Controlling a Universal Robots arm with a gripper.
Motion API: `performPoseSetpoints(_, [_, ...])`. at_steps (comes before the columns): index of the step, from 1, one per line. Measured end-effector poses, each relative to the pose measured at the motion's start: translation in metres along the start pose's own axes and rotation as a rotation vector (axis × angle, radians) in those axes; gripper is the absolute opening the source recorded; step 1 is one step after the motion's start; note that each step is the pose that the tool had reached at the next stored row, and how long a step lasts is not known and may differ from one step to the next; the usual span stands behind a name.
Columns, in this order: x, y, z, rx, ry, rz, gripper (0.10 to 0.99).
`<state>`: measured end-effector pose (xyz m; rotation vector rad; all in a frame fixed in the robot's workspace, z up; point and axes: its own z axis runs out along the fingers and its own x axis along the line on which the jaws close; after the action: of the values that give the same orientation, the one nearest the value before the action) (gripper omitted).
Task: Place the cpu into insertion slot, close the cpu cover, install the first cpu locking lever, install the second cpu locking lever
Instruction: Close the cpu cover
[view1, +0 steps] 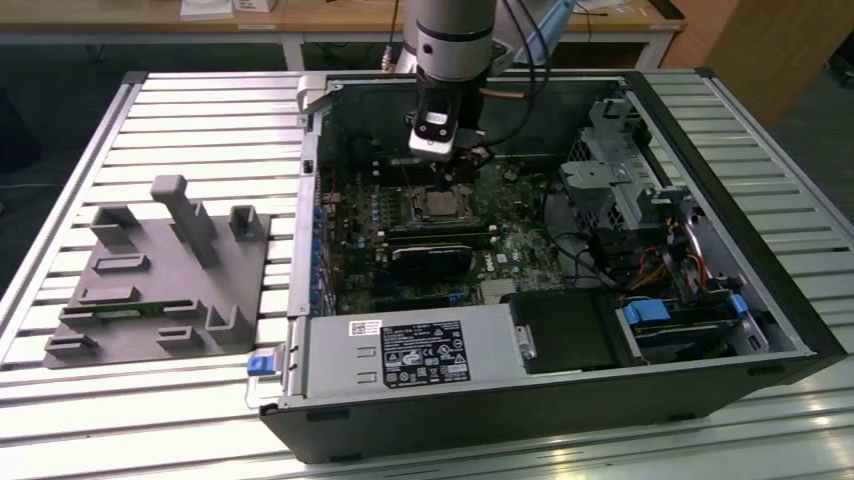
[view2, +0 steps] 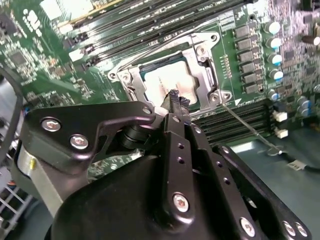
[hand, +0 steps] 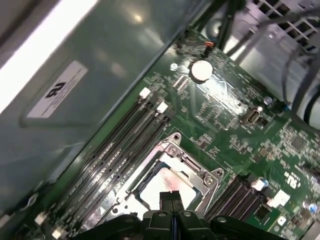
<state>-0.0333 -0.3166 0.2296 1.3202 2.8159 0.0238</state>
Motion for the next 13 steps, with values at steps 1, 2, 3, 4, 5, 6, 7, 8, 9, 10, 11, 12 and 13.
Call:
performPoseSetpoints(1, [0.0000, 0.0000, 0.0000, 0.000, 0.0004, -0.018, 0.106])
performPoseSetpoints(2, [0.0000, 0.0000, 0.0000, -0.001, 0.0008, -0.034, 0.106])
performPoseSetpoints(3, [0.0000, 0.0000, 0.0000, -0.001, 0.0013, -0.051, 0.106])
performPoseSetpoints(4, [0.0000, 0.0000, 0.0000, -0.001, 0.0017, -0.067, 0.106])
performPoseSetpoints(5, [0.0000, 0.0000, 0.0000, -0.002, 0.0021, -0.084, 0.106])
performPoseSetpoints(6, [0.0000, 0.0000, 0.0000, -0.002, 0.0025, -0.100, 0.106])
performPoseSetpoints(7, [0.0000, 0.0000, 0.0000, -0.002, 0.0029, -0.117, 0.106])
performPoseSetpoints(8, [0.0000, 0.0000, 0.0000, -0.003, 0.0034, -0.134, 0.106])
performPoseSetpoints(9, [0.0000, 0.0000, 0.0000, -0.003, 0.0038, -0.150, 0.106])
performPoseSetpoints(10, [0.0000, 0.0000, 0.0000, -0.003, 0.0042, -0.166, 0.106])
performPoseSetpoints(11, [0.0000, 0.0000, 0.0000, -0.004, 0.0046, -0.183, 0.106])
performPoseSetpoints(12, [0.0000, 0.0000, 0.0000, -0.004, 0.0049, -0.199, 0.106])
performPoseSetpoints(13, [0.0000, 0.0000, 0.0000, -0.004, 0.0053, -0.215, 0.106])
